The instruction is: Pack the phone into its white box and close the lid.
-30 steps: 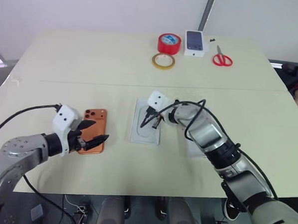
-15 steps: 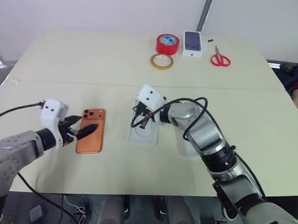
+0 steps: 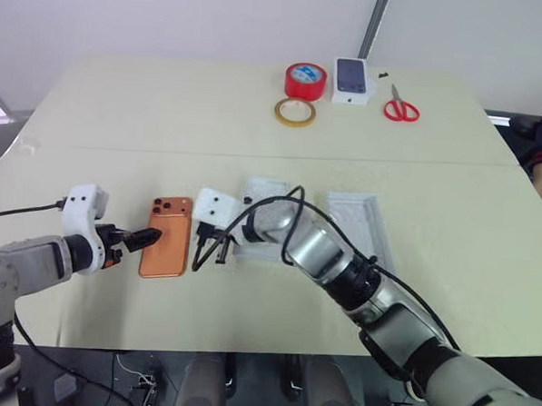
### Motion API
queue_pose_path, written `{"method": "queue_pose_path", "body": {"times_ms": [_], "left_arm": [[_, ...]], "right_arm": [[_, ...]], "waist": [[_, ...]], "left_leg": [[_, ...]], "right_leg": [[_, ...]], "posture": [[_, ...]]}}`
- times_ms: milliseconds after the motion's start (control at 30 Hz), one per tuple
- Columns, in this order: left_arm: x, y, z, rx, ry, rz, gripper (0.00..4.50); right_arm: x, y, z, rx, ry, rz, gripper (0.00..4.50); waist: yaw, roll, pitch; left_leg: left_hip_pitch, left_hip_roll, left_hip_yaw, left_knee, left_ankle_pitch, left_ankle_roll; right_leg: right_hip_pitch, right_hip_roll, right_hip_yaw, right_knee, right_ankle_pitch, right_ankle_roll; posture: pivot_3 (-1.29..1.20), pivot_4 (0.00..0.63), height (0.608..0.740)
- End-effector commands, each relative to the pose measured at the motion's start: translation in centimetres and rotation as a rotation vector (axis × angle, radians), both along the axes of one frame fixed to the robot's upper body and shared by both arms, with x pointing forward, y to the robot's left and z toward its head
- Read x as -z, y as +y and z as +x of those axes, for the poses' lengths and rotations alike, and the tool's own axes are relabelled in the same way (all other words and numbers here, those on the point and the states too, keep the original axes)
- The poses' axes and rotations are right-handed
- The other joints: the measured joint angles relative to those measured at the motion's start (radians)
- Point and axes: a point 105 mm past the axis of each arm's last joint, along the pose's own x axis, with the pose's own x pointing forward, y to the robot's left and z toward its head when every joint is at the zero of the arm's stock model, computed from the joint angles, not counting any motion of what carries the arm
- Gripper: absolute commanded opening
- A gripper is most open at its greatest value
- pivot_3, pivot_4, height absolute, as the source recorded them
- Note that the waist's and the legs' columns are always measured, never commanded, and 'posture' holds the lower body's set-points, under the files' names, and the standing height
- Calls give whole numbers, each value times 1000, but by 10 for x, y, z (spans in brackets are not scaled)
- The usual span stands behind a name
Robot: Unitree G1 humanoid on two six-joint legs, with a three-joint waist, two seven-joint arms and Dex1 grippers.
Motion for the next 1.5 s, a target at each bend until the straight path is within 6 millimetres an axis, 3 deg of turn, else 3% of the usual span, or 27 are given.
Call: {"method": "queue_pose_path", "body": {"times_ms": [33, 200, 633, 800, 1100, 1200, 1300, 1500], "left_arm": [[17, -19, -9, 65, 99, -54, 4265], [17, -44, -12, 139, 102, -147, 4265], [12, -70, -9, 195, 79, -310, 4265], [9, -69, -7, 191, 80, -332, 4265], [3, -46, 1, 76, 62, -334, 4265], [1, -41, 0, 53, 56, -344, 3457], [0, -39, 0, 40, 52, -349, 2078], [-1, -30, -3, -10, 42, -377, 2078]], "right_arm": [[-2, 12, -4, -65, -62, -26, 9], [5, 16, -1, -74, -89, -61, 9], [0, 9, 13, -43, -125, -53, 9], [2, 9, 12, -42, -124, -52, 9], [5, 7, 9, -44, -117, -53, 9], [5, 7, 8, -44, -117, -53, 0], [4, 5, 9, -43, -120, -52, 0], [1, 0, 11, -35, -124, -50, 0]], "waist": [[2, 0, -1], [4, -1, -1], [8, 0, -4], [3, -1, -4], [0, -1, -4], [-3, -1, -4], [-3, -2, -4], [-3, -2, -4]], "left_leg": [[1, 0, 0, 0, 0, 0], [14, 0, -1, -3, -1, 0], [14, -2, -3, -3, -3, -3], [14, -2, -3, -3, -3, -2], [14, -2, -3, -3, -2, -1], [14, -1, -3, -3, -3, -2], [13, -1, -3, -3, -3, -2], [13, -1, -3, -4, -3, -3]], "right_leg": [[1, 0, 0, 0, 0, 0], [14, -3, -1, -2, -3, -3], [15, -6, -2, -2, -3, -3], [15, -7, -2, -2, -3, -3], [14, -7, -3, -2, -3, -3], [14, -6, -3, -2, -3, -3], [13, -6, -3, -2, -3, -3], [13, -10, -3, -3, -3, -4]], "posture": [[0, 150, 740], [0, 150, 740], [0, 150, 740], [0, 150, 740], [0, 150, 740], [0, 150, 740], [0, 150, 740], [0, 150, 740]]}}
